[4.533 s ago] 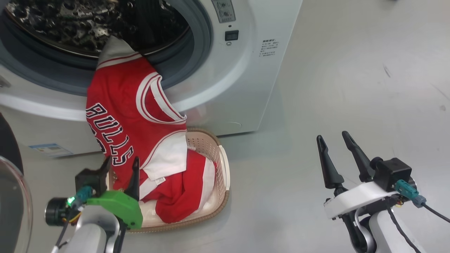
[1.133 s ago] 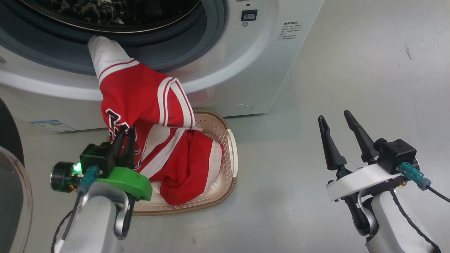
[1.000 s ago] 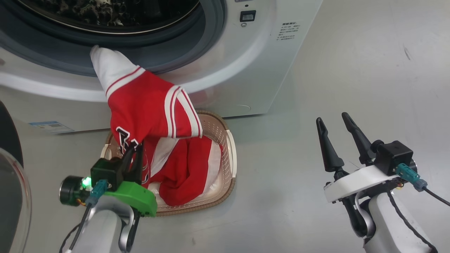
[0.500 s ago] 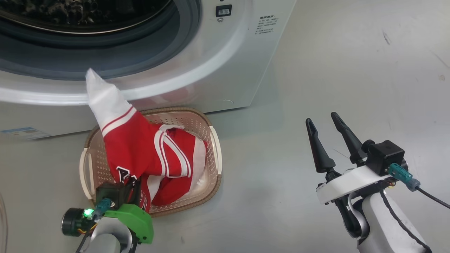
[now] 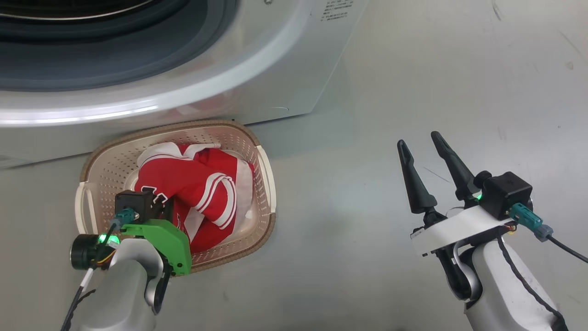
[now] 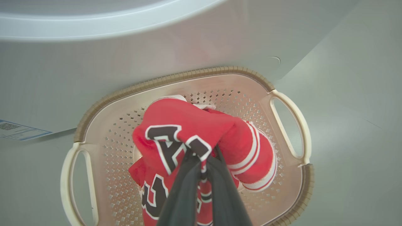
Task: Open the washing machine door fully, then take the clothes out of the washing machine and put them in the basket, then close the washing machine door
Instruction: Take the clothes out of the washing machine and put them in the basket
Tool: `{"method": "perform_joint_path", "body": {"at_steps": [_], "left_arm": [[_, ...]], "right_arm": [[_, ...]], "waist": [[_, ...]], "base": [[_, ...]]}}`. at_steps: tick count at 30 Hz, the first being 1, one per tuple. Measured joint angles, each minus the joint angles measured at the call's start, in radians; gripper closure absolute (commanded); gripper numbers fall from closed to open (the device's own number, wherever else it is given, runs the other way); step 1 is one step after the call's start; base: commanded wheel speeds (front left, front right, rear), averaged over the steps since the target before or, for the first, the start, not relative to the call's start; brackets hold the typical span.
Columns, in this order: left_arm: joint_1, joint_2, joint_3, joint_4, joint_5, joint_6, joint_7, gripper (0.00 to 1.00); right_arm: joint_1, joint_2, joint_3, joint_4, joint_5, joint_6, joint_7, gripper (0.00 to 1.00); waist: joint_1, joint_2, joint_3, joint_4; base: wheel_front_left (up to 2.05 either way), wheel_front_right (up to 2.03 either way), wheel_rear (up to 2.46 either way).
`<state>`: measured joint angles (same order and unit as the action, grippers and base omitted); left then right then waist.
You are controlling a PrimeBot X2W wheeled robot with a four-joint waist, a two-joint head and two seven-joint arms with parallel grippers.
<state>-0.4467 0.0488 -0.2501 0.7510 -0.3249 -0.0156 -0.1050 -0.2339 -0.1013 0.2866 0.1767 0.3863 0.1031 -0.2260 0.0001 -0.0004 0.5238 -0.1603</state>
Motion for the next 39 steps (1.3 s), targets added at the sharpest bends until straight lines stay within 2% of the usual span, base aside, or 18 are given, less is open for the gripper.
{"method": "perform_joint_path", "body": {"at_steps": [4, 5, 7, 15, 25, 31, 39], "left_arm": [[-0.034, -0.001, 0.014, 0.054, -0.008, 0.000, 0.021, 1.00], [-0.034, -0.001, 0.014, 0.054, -0.008, 0.000, 0.021, 0.77], [-0.050, -0.001, 0.019, 0.077, -0.012, 0.000, 0.030, 0.00], [-0.088, 0.000, 0.032, 0.143, -0.016, -0.005, 0.028, 0.00], [-0.086, 0.005, 0.037, 0.167, -0.015, -0.004, -0.076, 0.00], [-0.075, 0.004, 0.041, 0.140, -0.014, -0.004, -0.132, 0.00], [-0.024, 0.001, 0.044, 0.049, -0.006, -0.002, -0.144, 0.00]], "right_arm": [[-0.019, 0.004, 0.007, -0.003, 0.000, 0.000, 0.000, 0.00], [-0.019, 0.004, 0.007, -0.003, 0.000, 0.000, 0.000, 0.00], [-0.026, 0.007, 0.009, -0.003, 0.000, 0.001, -0.001, 0.00], [-0.030, 0.007, 0.002, 0.012, 0.000, 0.001, -0.004, 0.00], [-0.033, 0.006, -0.019, 0.045, 0.000, 0.001, -0.013, 0.00], [-0.032, -0.004, -0.028, 0.064, 0.000, 0.001, -0.015, 0.00], [-0.004, -0.021, -0.046, 0.093, 0.000, -0.002, -0.017, 0.00]], "waist": [[0.0000, 0.0000, 0.029, -0.009], [0.0000, 0.0000, 0.029, -0.009], [0.0000, 0.0000, 0.041, -0.013], [0.0000, 0.0000, 0.058, -0.022], [0.0000, 0.0000, 0.018, -0.004], [0.0000, 0.0000, -0.026, 0.015], [0.0000, 0.0000, -0.110, 0.055]], "base": [[0.00, 0.00, 0.00], [0.00, 0.00, 0.00], [0.00, 0.00, 0.00], [0.00, 0.00, 0.00], [0.00, 0.00, 0.00], [0.00, 0.00, 0.00], [0.00, 0.00, 0.00]]}}
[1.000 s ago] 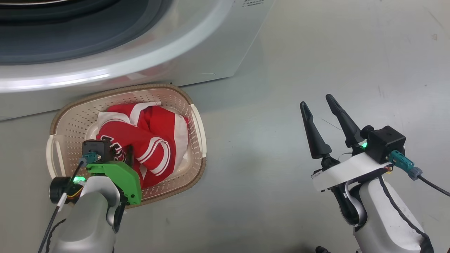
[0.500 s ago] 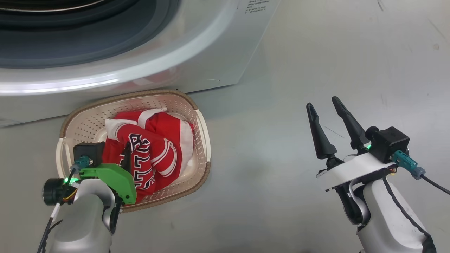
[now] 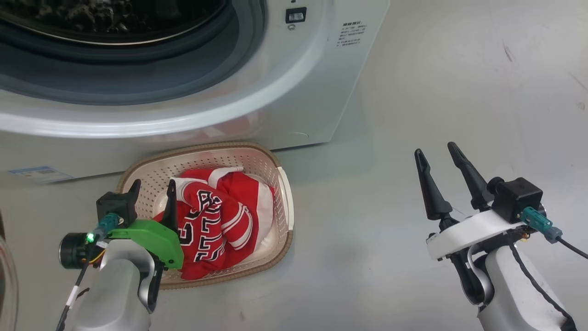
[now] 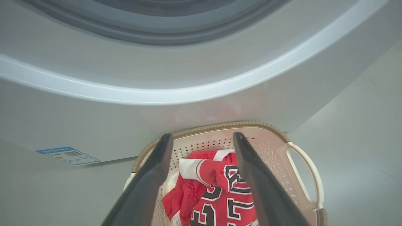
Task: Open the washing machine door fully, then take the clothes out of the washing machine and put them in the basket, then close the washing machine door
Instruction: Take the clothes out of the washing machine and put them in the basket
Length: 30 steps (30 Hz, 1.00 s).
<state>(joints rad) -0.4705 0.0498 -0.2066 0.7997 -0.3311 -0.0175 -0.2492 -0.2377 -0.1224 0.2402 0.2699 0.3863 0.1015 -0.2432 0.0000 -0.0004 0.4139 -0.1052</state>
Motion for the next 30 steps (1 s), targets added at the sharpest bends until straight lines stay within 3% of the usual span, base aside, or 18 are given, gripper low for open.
{"method": "perform_joint_path", "body": {"at_steps": [13, 30], "left_arm": [[0.120, 0.005, 0.029, -0.229, 0.038, 0.023, 0.000, 0.00], [0.338, 0.023, 0.058, -0.399, 0.051, 0.064, 0.000, 0.00]], "right_arm": [[0.080, -0.012, -0.009, 0.024, 0.000, -0.016, 0.000, 0.00], [0.163, -0.023, -0.012, 0.019, -0.002, -0.033, 0.000, 0.00]], "waist": [[0.0000, 0.0000, -0.158, 0.046], [0.0000, 0.0000, -0.331, 0.065]], "base": [[0.00, 0.00, 0.00], [0.00, 0.00, 0.00]]}}
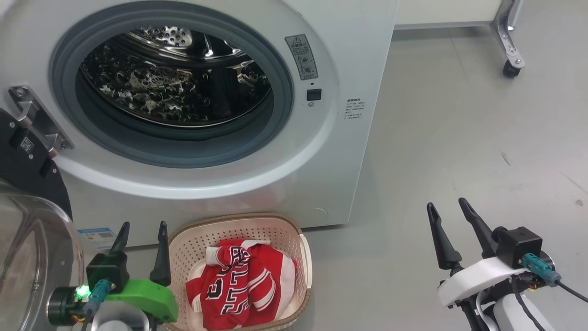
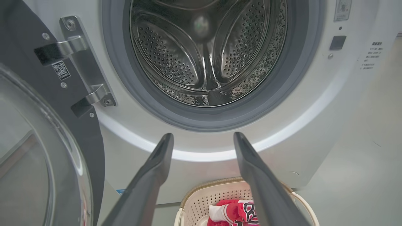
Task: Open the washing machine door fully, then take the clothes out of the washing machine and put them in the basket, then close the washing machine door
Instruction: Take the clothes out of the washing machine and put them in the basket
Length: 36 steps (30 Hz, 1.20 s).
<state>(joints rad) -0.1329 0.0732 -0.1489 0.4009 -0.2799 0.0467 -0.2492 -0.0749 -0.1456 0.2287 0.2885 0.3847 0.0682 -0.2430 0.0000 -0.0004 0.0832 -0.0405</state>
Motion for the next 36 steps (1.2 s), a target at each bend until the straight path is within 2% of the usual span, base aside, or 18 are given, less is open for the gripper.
{"method": "perform_joint_path", "body": {"at_steps": [10, 36], "left_arm": [[0.087, 0.010, -0.006, -0.075, 0.011, 0.002, 0.000, 0.00], [0.176, 0.038, -0.014, -0.218, 0.066, 0.042, 0.039, 0.00]], "right_arm": [[0.043, -0.002, 0.003, -0.027, 0.000, -0.010, 0.011, 0.00], [0.084, -0.009, -0.001, -0.089, 0.002, -0.029, 0.037, 0.00]], "waist": [[-0.0001, 0.0000, -0.052, -0.016], [-0.0001, 0.0000, -0.054, -0.030]], "base": [[0.00, 0.00, 0.00], [0.00, 0.00, 0.00]]}}
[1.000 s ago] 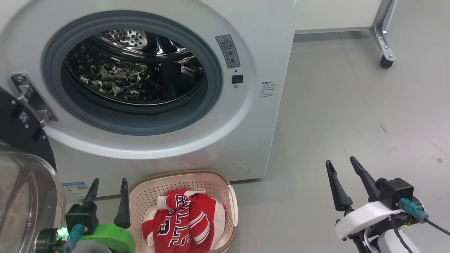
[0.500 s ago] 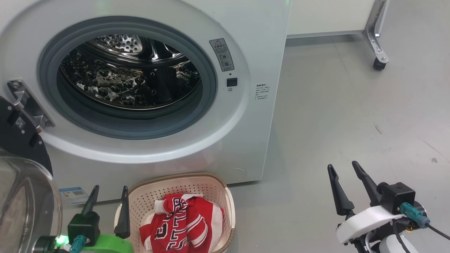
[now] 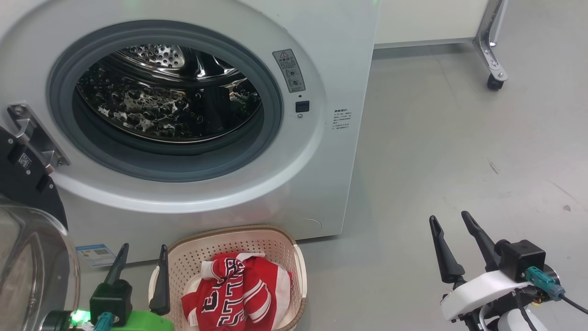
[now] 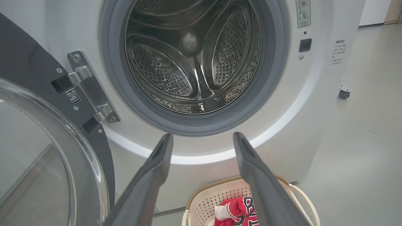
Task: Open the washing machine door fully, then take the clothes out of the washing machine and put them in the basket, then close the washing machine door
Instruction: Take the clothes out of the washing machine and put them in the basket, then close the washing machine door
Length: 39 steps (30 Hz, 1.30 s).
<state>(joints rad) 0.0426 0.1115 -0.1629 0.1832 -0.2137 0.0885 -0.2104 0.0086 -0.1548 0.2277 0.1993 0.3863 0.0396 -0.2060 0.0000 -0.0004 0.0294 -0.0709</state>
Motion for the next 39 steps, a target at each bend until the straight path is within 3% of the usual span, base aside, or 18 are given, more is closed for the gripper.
{"method": "perform_joint_path", "body": {"at_steps": [17, 39], "left_arm": [[0.024, 0.000, 0.017, -0.067, 0.026, 0.015, 0.034, 0.00], [0.043, -0.004, 0.005, -0.135, 0.034, 0.020, 0.052, 0.00]], "right_arm": [[0.004, -0.004, -0.006, -0.029, 0.002, -0.009, 0.011, 0.00], [0.015, -0.006, -0.008, -0.043, 0.009, -0.016, 0.016, 0.00]], "waist": [[0.0000, 0.0000, 0.011, 0.000], [0.0000, 0.0000, 0.011, 0.005]], "base": [[-0.38, 0.38, 0.00], [-0.99, 0.99, 0.00]]}}
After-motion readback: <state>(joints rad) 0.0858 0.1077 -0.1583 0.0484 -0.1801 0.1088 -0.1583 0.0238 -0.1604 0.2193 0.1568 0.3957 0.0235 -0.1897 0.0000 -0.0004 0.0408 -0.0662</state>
